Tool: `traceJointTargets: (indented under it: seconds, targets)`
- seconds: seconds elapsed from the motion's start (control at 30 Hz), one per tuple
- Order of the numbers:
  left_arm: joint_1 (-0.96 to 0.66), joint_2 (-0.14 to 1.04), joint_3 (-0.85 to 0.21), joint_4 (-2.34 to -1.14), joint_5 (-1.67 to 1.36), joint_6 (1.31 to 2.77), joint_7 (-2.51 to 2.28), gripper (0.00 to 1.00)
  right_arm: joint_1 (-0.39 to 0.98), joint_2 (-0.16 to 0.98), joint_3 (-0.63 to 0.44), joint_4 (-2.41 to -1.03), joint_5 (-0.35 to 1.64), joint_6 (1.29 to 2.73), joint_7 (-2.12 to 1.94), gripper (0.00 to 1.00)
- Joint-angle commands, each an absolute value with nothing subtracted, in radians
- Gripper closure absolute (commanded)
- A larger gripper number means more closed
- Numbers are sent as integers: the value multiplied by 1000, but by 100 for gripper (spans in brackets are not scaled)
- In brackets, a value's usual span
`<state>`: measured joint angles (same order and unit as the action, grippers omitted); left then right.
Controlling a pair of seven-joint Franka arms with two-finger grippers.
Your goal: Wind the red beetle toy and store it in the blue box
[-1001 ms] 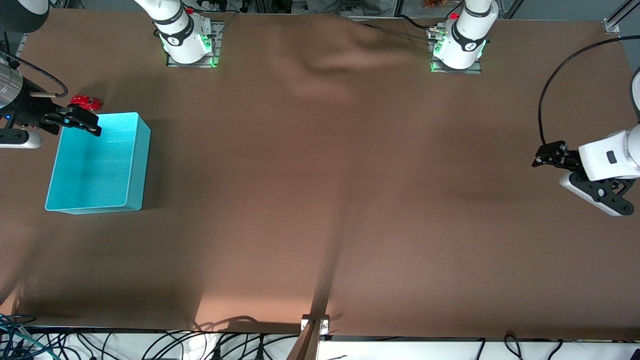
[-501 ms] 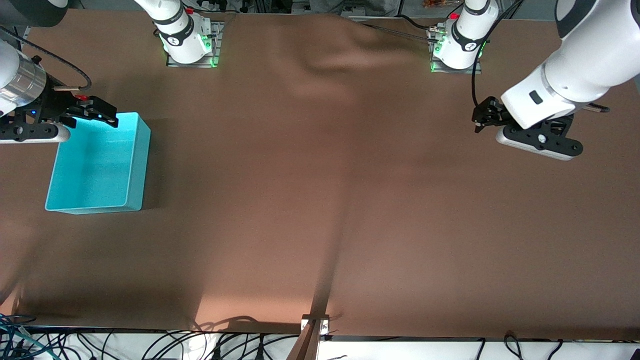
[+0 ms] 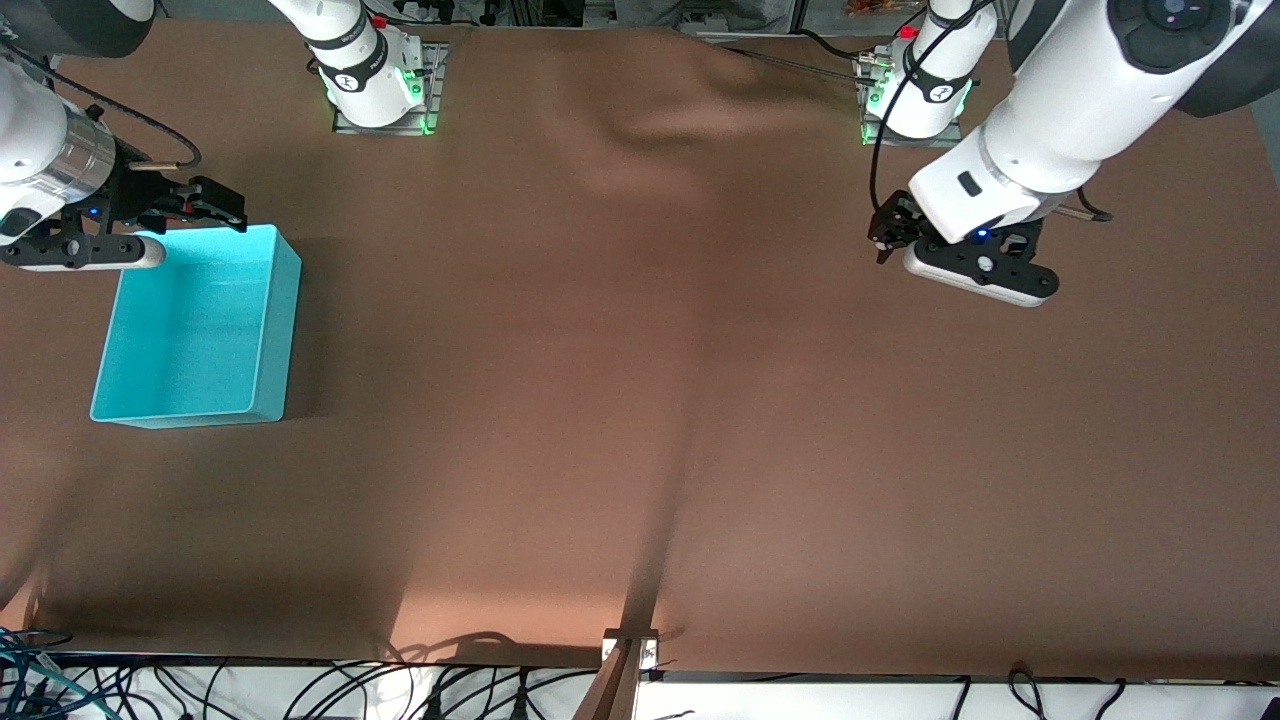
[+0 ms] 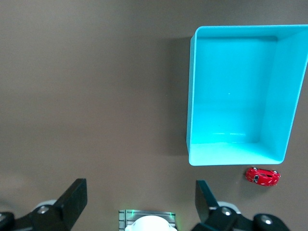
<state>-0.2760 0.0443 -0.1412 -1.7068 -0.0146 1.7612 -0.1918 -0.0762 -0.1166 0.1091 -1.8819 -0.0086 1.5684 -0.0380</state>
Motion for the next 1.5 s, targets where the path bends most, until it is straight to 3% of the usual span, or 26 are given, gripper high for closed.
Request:
traceJointTargets:
  seconds: [0.0, 0.3, 0.67, 1.47]
  targets:
    - [-316, -25, -132, -1782, -37, 1793, -224, 0, -78, -210, 71, -2014, -18, 1608, -113, 0]
    - [-344, -21, -146, -1793, -35, 1796, -225, 0, -78, -377, 9, -2265, -20, 1724, -227, 0]
    - [-353, -18, -160, -1793, -21, 1796, -227, 0, -78, -462, -90, -2413, -58, 1724, -351, 0]
    - [-353, -17, -160, -1789, -20, 1798, -239, 0, -81, -474, -202, -2477, -156, 1735, -474, 0]
